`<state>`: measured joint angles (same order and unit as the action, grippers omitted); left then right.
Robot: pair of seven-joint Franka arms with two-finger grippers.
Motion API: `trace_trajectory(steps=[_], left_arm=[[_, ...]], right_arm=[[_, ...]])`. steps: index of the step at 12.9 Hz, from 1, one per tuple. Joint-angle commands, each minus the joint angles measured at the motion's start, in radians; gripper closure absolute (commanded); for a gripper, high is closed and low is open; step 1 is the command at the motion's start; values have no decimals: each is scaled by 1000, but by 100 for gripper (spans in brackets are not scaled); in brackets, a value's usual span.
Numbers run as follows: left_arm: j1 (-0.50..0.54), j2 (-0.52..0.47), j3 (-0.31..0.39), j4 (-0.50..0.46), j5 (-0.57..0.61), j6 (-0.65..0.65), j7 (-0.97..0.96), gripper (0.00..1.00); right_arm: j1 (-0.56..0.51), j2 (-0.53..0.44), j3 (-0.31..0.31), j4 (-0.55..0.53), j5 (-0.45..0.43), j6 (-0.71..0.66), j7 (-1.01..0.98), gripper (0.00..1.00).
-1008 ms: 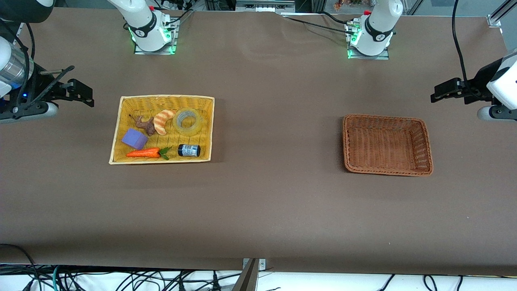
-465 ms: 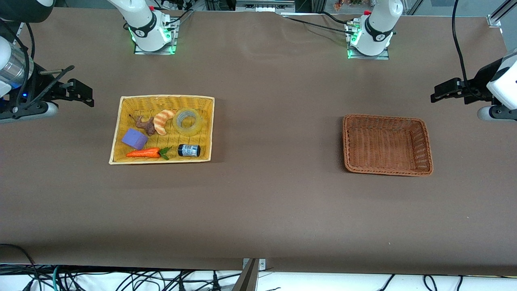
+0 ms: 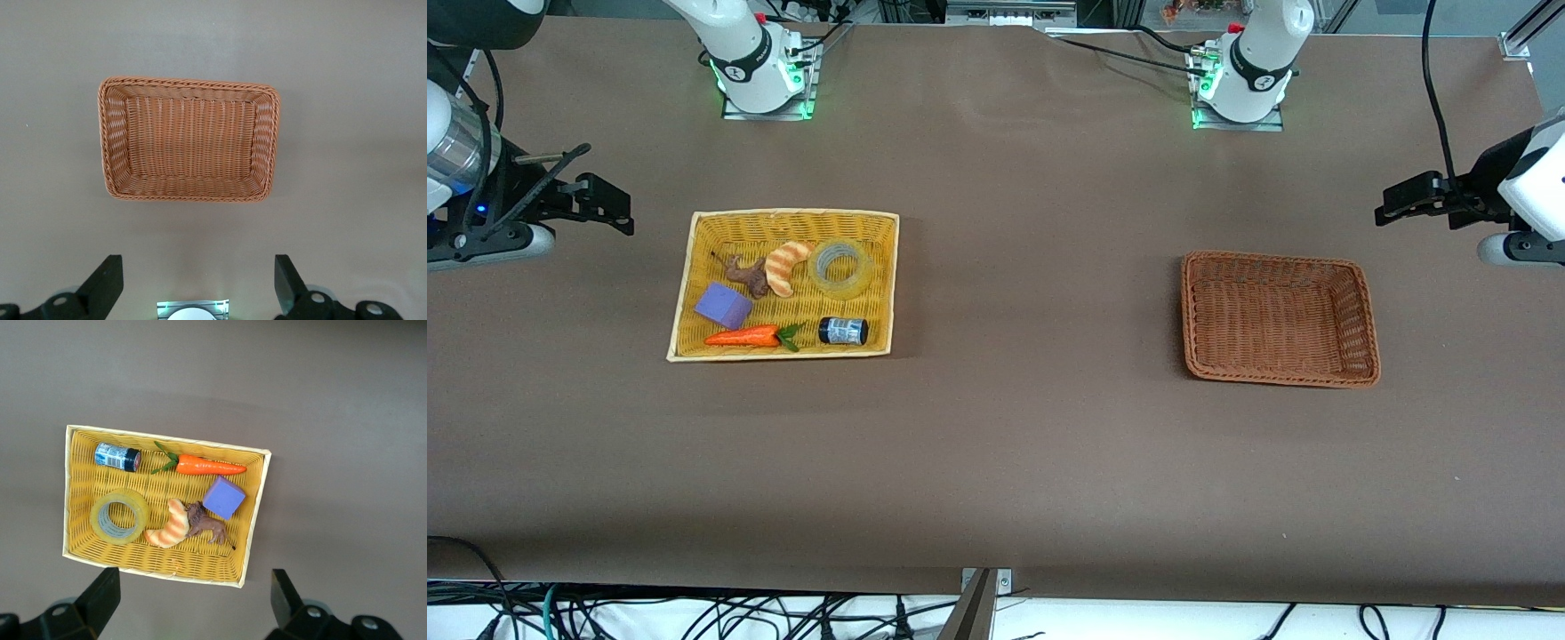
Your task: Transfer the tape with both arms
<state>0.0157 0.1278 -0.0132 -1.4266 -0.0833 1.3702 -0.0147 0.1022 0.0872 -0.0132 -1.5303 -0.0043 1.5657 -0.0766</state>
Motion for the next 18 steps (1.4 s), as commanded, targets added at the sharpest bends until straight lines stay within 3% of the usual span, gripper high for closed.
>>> trace_trajectory(steps=[1,8,10,12,15,18], left_arm=[[6,-10,-2,-12,-16,10,21,0],[6,-10,-2,-12,-15,10,21,0],[6,-10,-2,-12,-16,10,21,0],[6,-8,-2,-12,-16,10,21,0],[6,-10,-2,-12,-16,10,21,0],[6,-8,-2,-12,-15,10,21,0]], right_arm=[[-7,0,9,16,-5,-6,-8,0],[-3,2,13,-16,0,5,0,0],[-3,-3,53,-74,3,7,11,0],[-3,-29,73,-172,18,72,69,0],[-3,-105,110,-440,18,331,128,0],[-3,-124,208,-660,14,580,265,0]])
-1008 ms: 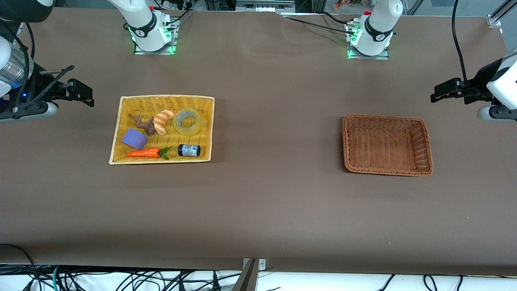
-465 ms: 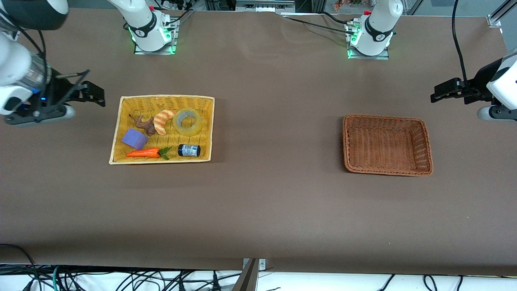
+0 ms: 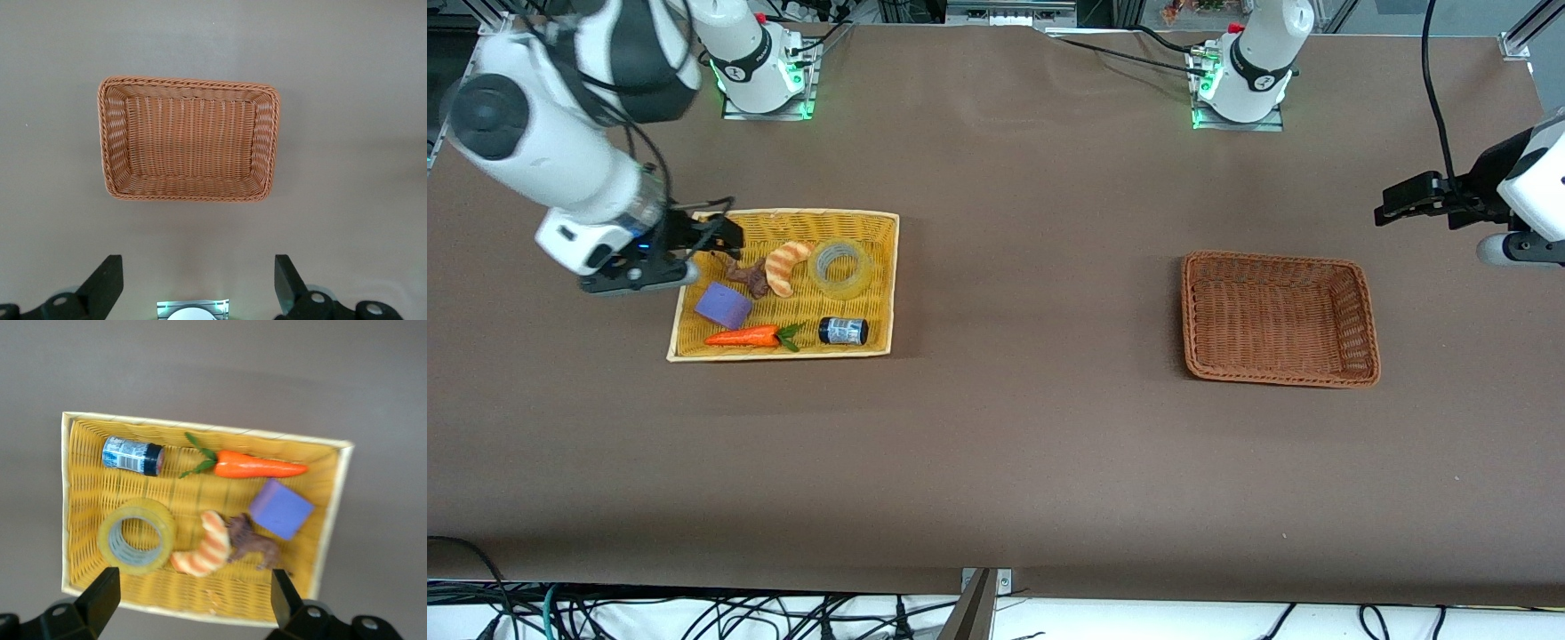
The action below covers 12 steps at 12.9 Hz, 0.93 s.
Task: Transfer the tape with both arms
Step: 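Reach the right gripper down to the tape roll in the yellow tray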
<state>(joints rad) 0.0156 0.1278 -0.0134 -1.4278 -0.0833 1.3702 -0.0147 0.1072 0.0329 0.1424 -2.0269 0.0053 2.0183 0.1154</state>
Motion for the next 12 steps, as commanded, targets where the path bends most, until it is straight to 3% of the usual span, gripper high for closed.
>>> trace_trajectory(steps=[1,5,11,12], left_arm=[[6,-8,-2,-11,-16,10,21,0],[6,-7,-2,-11,-16,10,21,0],[6,-7,-2,-11,-15,10,21,0],[6,-7,-2,-11,-15,10,21,0]], right_arm=[[-8,-59,75,-214,5,201,95,0],[-6,21,135,-396,4,497,179,0],[-6,133,134,-458,2,620,181,1],[-6,157,134,-463,2,650,181,6]])
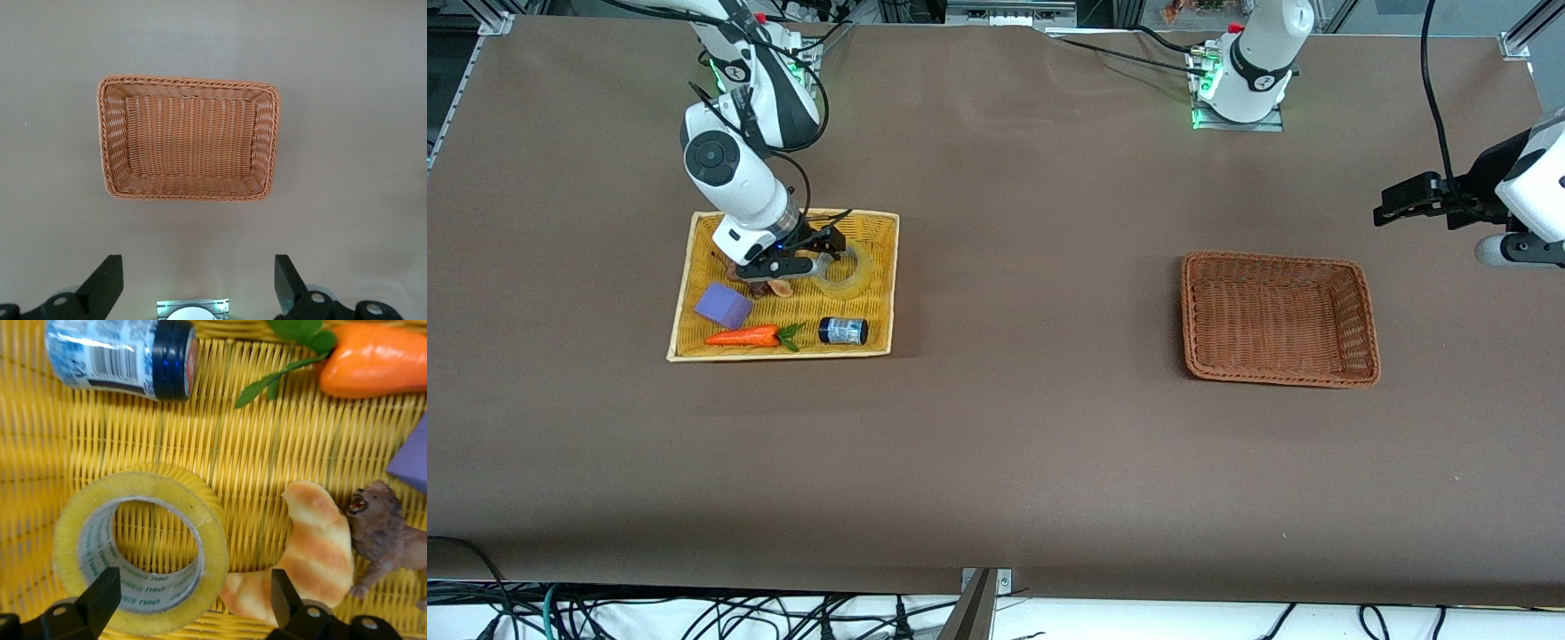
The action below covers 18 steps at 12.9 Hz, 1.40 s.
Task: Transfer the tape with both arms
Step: 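Reach the right gripper down to the tape roll in the yellow tray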
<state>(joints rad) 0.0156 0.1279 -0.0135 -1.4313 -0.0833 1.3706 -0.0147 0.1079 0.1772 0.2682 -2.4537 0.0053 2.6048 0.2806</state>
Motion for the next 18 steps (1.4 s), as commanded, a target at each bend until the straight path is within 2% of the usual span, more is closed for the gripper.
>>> trace_trajectory(steps=[1,2,5,6,7,10,12,15,18], left_arm=[[6,-7,-2,-8,-15,10,21,0],[6,-7,-2,-8,-16,10,21,0],[6,-7,-2,-8,-16,10,21,0],[6,-7,-2,-8,-16,10,21,0],[6,-7,-2,-8,-16,10,21,0],[6,-7,-2,-8,-16,10,21,0],[6,-7,-2,-5,-21,16,22,0],[6,-7,-2,-6,-19,21,22,0],[6,7,-2,-6,-16,33,22,0]], right_arm=[[-7,40,8,-36,2,95,15,13],[-7,68,8,-36,2,131,12,24],[-8,82,5,-28,2,147,11,81],[-8,74,3,-28,2,144,6,93],[-8,67,3,-25,2,138,6,100],[-8,10,3,10,2,33,5,100],[-8,-47,5,73,1,-108,5,100],[-7,-76,11,244,-4,-325,6,100],[42,-10,14,494,-7,-529,14,100]])
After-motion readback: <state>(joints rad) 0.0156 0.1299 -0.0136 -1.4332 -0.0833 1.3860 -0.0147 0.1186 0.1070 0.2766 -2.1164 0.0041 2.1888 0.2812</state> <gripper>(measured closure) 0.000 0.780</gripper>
